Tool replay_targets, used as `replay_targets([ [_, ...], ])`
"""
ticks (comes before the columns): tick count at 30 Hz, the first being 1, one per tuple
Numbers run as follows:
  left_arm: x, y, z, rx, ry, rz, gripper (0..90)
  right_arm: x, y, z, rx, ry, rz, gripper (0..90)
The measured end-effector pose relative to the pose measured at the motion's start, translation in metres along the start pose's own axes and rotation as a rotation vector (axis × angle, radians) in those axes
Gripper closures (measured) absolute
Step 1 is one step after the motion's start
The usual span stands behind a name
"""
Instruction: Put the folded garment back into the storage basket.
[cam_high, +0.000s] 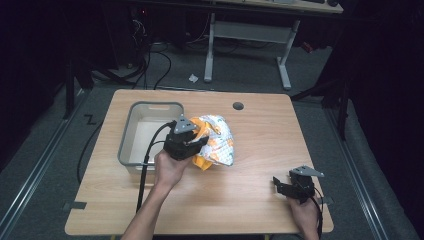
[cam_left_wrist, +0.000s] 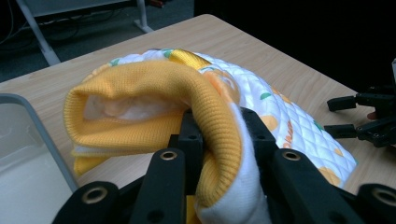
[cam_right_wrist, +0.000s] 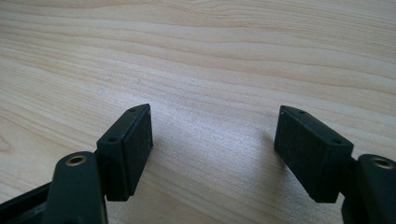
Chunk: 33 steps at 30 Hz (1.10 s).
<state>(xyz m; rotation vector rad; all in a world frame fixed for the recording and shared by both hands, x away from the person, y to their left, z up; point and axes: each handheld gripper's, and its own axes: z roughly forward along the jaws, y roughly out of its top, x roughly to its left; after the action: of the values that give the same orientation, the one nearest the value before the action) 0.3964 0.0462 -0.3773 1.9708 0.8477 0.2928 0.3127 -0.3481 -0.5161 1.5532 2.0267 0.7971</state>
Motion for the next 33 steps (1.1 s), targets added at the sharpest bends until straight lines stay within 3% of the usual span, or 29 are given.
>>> replay_targets([
  [8, 0.006, 0.003, -0.01, -0.003, 0.02, 0.021, 73.7, 0.0, 0.0, 0.0, 0.0, 0.001, 0.001, 28.3],
  [33, 0.033, 0.0, -0.044, -0.056, 0.054, -0.025, 73.7, 0.0, 0.0, 0.0, 0.0, 0.001, 0.001, 28.3],
])
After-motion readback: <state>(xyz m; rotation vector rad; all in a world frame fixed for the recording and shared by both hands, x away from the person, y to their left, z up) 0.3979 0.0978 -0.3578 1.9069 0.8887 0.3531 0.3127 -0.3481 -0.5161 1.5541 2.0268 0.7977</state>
